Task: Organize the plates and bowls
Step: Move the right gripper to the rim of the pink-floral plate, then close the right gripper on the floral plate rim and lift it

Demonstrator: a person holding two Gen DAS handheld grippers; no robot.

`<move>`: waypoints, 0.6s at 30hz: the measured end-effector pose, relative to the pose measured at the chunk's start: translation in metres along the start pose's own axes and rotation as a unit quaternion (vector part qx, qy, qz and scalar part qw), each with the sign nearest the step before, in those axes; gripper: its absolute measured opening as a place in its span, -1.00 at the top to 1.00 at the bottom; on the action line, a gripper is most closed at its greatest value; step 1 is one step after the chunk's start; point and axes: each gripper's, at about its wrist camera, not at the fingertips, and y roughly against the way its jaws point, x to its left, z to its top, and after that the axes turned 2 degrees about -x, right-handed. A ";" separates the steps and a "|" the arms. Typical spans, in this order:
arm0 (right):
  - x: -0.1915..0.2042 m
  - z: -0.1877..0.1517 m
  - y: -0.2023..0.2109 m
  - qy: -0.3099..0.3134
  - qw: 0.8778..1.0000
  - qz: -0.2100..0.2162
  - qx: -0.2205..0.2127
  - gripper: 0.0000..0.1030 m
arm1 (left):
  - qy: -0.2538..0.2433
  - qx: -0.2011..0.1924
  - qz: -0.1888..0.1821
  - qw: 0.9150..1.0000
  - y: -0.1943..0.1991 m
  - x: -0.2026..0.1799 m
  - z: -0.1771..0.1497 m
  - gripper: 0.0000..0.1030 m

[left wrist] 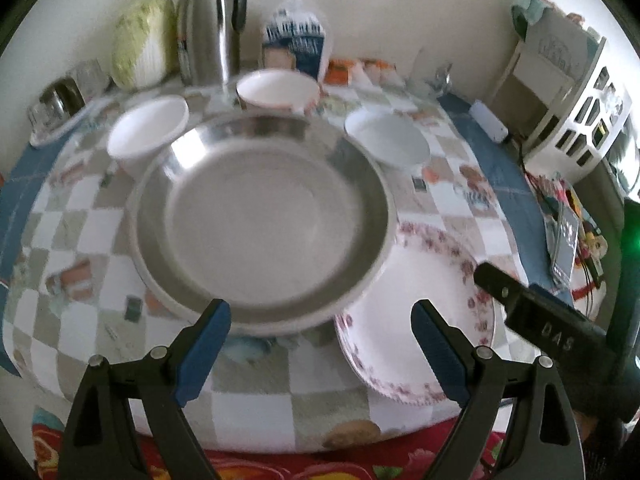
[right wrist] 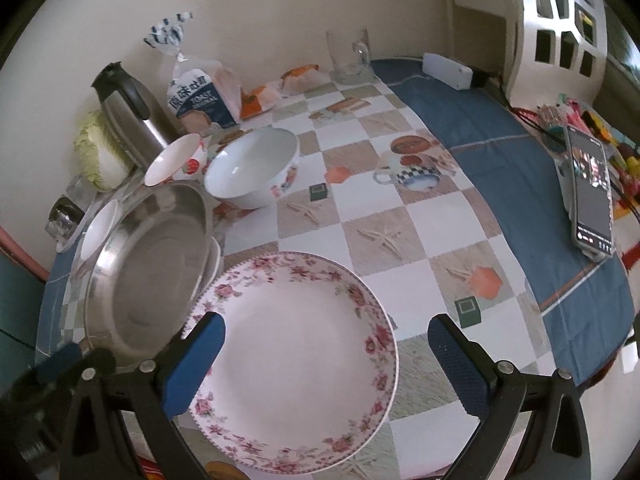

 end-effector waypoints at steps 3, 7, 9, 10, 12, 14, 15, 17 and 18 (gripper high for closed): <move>-0.005 -0.001 -0.003 -0.007 1.000 -0.001 0.008 -0.87 | -0.001 0.018 -0.004 1.000 -0.007 -0.005 -0.006 -0.75; -0.014 -0.002 -0.008 -0.028 0.999 -0.002 0.025 -0.70 | -0.016 0.027 0.000 1.000 -0.011 -0.014 -0.012 -0.75; -0.020 -0.004 -0.012 -0.042 0.999 0.000 0.035 -0.60 | -0.019 0.037 -0.004 0.999 -0.015 -0.017 -0.014 -0.72; -0.023 -0.004 -0.015 -0.049 0.998 0.003 0.042 -0.55 | -0.019 0.044 -0.007 0.999 -0.018 -0.017 -0.015 -0.58; -0.028 -0.007 -0.020 -0.061 0.997 0.006 0.056 -0.49 | -0.017 0.059 -0.012 0.998 -0.024 -0.018 -0.018 -0.40; -0.032 -0.008 -0.024 -0.071 0.995 0.010 0.065 -0.48 | -0.011 0.076 -0.013 0.997 -0.031 -0.018 -0.021 -0.40; -0.034 -0.008 -0.026 -0.078 0.995 0.012 0.069 -0.48 | -0.006 0.083 -0.012 0.996 -0.034 -0.017 -0.022 -0.37; -0.038 -0.009 -0.029 -0.088 0.993 0.014 0.074 -0.41 | 0.000 0.094 -0.016 0.995 -0.040 -0.016 -0.023 -0.31; -0.039 -0.010 -0.030 -0.093 0.993 0.015 0.078 -0.35 | 0.005 0.096 -0.018 0.995 -0.041 -0.015 -0.023 -0.30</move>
